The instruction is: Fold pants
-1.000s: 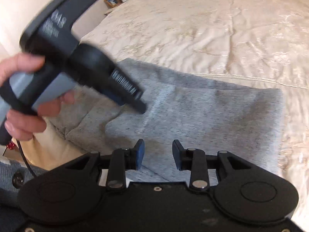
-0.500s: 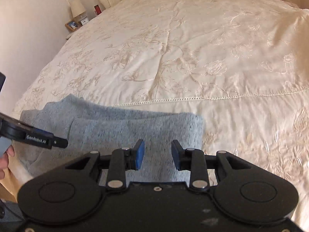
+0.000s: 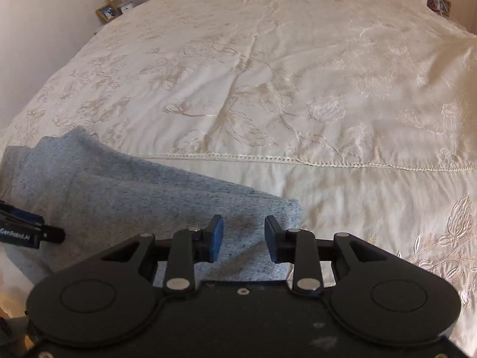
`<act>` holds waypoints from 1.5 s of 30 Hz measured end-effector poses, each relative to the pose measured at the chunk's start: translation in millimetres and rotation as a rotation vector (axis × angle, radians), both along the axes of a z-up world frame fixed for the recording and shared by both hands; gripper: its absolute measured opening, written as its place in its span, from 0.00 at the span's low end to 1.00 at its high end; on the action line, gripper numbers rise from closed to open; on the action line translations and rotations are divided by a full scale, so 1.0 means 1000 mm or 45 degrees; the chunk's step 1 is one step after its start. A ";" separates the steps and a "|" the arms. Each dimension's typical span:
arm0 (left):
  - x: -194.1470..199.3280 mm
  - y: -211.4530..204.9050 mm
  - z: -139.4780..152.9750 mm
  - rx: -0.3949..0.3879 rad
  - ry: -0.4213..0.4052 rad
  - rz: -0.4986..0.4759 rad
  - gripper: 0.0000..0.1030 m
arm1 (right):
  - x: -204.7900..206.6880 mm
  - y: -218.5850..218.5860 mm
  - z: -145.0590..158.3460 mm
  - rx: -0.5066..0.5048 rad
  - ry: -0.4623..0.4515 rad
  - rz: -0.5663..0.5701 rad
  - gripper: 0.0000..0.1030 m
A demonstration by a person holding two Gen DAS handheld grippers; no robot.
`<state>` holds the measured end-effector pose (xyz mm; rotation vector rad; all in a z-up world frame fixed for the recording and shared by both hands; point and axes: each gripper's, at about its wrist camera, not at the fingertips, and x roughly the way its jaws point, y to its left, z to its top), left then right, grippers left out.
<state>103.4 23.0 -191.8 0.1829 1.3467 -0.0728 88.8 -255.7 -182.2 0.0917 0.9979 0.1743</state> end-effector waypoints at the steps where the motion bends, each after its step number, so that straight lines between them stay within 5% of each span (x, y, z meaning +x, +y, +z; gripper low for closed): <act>1: -0.004 0.002 -0.003 0.004 0.005 -0.017 0.53 | -0.006 0.006 0.001 0.003 0.013 0.024 0.32; 6: 0.000 0.018 -0.008 -0.060 0.043 -0.006 0.55 | -0.034 0.034 -0.015 -0.080 0.118 0.084 0.32; 17: 0.020 0.085 0.015 -0.181 0.059 0.004 0.52 | -0.025 0.074 0.003 -0.185 0.148 -0.221 0.32; 28: 0.021 0.187 0.037 -0.152 -0.014 0.113 0.52 | -0.029 0.165 0.027 -0.167 0.130 -0.292 0.32; 36: 0.045 0.284 0.049 -0.092 -0.173 0.228 0.52 | -0.032 0.214 0.035 -0.146 0.132 -0.294 0.32; 45: 0.070 0.348 0.002 -0.219 -0.076 0.173 0.53 | -0.031 0.243 0.036 -0.147 0.153 -0.297 0.32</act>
